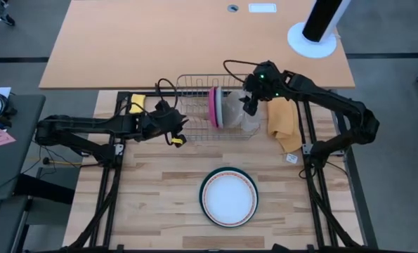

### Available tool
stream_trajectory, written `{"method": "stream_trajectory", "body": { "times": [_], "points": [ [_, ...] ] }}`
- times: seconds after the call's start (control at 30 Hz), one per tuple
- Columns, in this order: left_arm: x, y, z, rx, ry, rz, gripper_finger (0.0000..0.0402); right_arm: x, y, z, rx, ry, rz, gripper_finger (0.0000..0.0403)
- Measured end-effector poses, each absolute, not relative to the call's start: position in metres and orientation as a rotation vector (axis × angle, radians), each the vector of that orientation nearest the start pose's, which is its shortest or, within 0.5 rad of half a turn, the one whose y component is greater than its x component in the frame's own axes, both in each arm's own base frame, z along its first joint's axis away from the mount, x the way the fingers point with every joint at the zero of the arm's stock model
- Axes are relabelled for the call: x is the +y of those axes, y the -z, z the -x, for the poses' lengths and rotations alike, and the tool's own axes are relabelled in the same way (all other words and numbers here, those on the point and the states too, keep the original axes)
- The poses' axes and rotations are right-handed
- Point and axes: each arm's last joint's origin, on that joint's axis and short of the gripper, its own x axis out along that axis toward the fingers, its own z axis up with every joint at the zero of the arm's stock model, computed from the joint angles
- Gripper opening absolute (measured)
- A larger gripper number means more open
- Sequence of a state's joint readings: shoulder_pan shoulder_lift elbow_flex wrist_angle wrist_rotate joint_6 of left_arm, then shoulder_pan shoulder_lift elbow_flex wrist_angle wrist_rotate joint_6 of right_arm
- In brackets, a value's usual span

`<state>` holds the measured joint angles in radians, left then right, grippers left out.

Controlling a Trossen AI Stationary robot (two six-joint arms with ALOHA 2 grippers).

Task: Sort dishes
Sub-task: Adjust the gray plate

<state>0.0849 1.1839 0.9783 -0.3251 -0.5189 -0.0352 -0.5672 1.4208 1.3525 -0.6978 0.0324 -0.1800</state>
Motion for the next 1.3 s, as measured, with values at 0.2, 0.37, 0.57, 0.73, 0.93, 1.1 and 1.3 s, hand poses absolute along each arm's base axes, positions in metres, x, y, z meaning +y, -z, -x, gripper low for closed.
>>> {"method": "stream_trajectory", "body": {
  "times": [0.2,0.37,0.57,0.73,0.93,1.1,1.3],
  "points": [
    [0.034,-0.304,-0.248,0.56,-0.57,-0.005,0.0068,-0.169,-0.337,-0.246,0.849,0.642,-0.026,0.0216],
    [0.025,-0.299,-0.246,0.606,-0.547,0.032,0.0068,-0.168,-0.333,-0.241,0.914,0.642,-0.048,0.0178],
    [0.013,-0.3,-0.246,0.589,-0.541,0.028,0.0068,-0.167,-0.31,-0.24,0.986,0.604,-0.016,0.0108],
    [0.009,-0.3,-0.246,0.582,-0.537,0.037,0.0068,-0.165,-0.294,-0.238,1.03,0.591,-0.023,0.0055],
    [0.008,-0.302,-0.248,0.554,-0.54,0.049,0.0068,-0.168,-0.29,-0.237,1.023,0.595,-0.022,0.0009],
    [0.008,-0.303,-0.249,0.537,-0.535,0.046,0.0068,-0.169,-0.294,-0.242,0.962,0.6,-0.006,0.0005],
    [0.008,-0.303,-0.249,0.54,-0.533,0.043,0.0068,-0.169,-0.295,-0.244,0.942,0.599,-0.008,0.0002]
  ]
}}
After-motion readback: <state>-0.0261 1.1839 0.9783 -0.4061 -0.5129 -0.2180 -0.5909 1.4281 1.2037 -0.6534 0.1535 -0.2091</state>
